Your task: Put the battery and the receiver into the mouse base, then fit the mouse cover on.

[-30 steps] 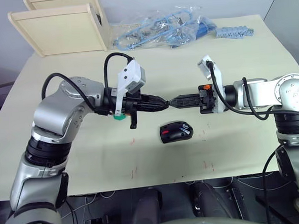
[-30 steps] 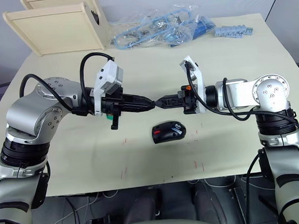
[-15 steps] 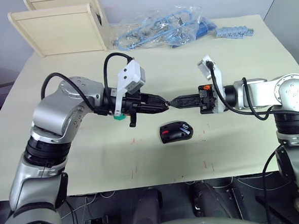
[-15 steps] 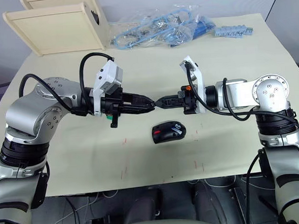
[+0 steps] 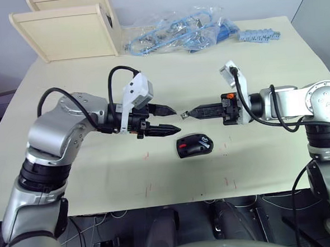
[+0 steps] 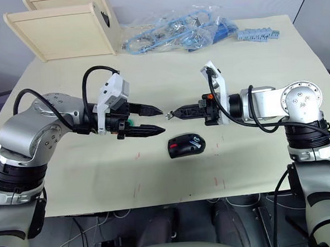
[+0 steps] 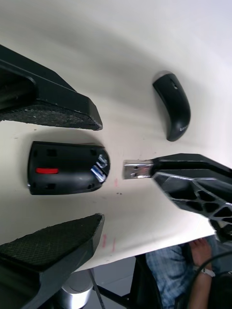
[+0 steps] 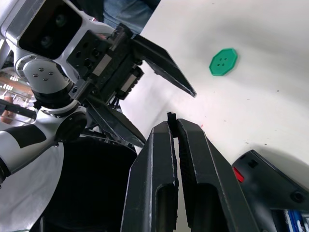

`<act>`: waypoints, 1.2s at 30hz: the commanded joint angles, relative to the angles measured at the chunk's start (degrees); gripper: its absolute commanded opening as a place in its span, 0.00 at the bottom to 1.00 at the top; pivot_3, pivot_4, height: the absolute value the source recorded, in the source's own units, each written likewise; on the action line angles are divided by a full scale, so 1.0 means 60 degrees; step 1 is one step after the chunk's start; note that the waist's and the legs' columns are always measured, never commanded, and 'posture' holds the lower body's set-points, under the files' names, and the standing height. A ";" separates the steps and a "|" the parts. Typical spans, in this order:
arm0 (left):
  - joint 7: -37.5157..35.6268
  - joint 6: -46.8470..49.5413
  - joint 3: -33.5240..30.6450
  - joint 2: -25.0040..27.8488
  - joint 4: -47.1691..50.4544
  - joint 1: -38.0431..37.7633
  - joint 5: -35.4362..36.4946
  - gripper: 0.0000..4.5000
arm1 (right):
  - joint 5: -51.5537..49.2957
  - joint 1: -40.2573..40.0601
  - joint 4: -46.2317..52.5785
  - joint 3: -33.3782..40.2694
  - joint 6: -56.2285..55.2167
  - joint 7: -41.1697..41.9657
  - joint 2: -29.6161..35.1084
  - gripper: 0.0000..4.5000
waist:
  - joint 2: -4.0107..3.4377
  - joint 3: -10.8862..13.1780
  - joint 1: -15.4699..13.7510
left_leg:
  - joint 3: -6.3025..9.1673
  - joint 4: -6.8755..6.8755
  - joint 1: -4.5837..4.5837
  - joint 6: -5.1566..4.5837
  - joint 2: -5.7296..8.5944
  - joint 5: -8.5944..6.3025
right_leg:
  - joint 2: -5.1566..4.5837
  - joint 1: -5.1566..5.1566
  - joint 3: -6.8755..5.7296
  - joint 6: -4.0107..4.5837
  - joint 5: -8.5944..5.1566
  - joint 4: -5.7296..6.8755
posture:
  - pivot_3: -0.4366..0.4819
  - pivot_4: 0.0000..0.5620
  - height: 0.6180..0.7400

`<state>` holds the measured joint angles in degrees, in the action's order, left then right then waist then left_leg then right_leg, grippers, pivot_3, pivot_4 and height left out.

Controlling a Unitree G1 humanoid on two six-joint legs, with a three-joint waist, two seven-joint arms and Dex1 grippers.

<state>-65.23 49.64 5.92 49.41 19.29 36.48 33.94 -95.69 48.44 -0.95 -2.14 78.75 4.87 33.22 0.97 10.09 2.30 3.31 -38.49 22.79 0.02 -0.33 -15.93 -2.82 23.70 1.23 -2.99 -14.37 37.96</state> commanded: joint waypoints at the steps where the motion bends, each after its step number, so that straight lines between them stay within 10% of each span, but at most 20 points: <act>1: 0.0248 -0.0319 -0.0373 0.0134 0.0641 -0.0672 -0.0009 0.65 | 0.0198 0.0012 0.0697 0.0378 0.0139 0.0381 0.0602 0.00 | 0.0000 0.0000 -0.0006 | 0.0001 0.0000 0.0000 0.0000 0.0000 0.0000 | -0.0001 0.0000 0.0003 0.0000 0.0000 -0.0001 | 0.48 0.27 1.00; 13: 0.0527 -0.1552 0.0099 -0.0177 0.0640 -0.2069 -0.0731 0.65 | 0.1293 -0.0075 0.2613 0.0260 0.0779 0.1227 0.2396 0.00 | -0.0004 0.0003 -0.0057 | 0.0001 -0.0002 0.0003 -0.0001 0.0000 -0.0001 | -0.0001 -0.0001 0.0000 0.0000 0.0001 -0.0005 | 0.48 0.27 1.00; 18: 0.0533 -0.1912 0.0390 -0.0431 0.0257 -0.2134 -0.1026 1.00 | 0.1489 -0.0003 0.3022 0.0314 0.1016 0.1494 0.2971 0.00 | -0.0005 0.0004 -0.0080 | 0.0001 -0.0003 0.0004 -0.0001 -0.0001 0.0000 | -0.0002 -0.0001 -0.0003 0.0000 0.0001 -0.0001 | 0.48 0.27 1.00; 36: 0.0350 -0.4129 0.1618 -0.1825 -0.1617 -0.1938 -0.2751 1.00 | -0.0293 -0.3153 0.4378 0.1873 -0.0087 0.0288 0.4972 0.00 | -0.0001 0.0003 -0.0310 | 0.0001 -0.0012 0.0016 -0.0001 0.0000 0.0000 | -0.0005 -0.0004 -0.0012 -0.0001 0.0002 -0.0007 | 0.48 0.27 1.00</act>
<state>-62.54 26.53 15.71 38.66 9.12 24.41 17.80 -95.20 29.48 23.68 6.13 80.31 7.72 62.00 0.96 10.11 0.43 3.30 -38.58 22.88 0.02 -0.34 -15.93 -2.86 23.67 1.18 -3.00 -14.35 37.92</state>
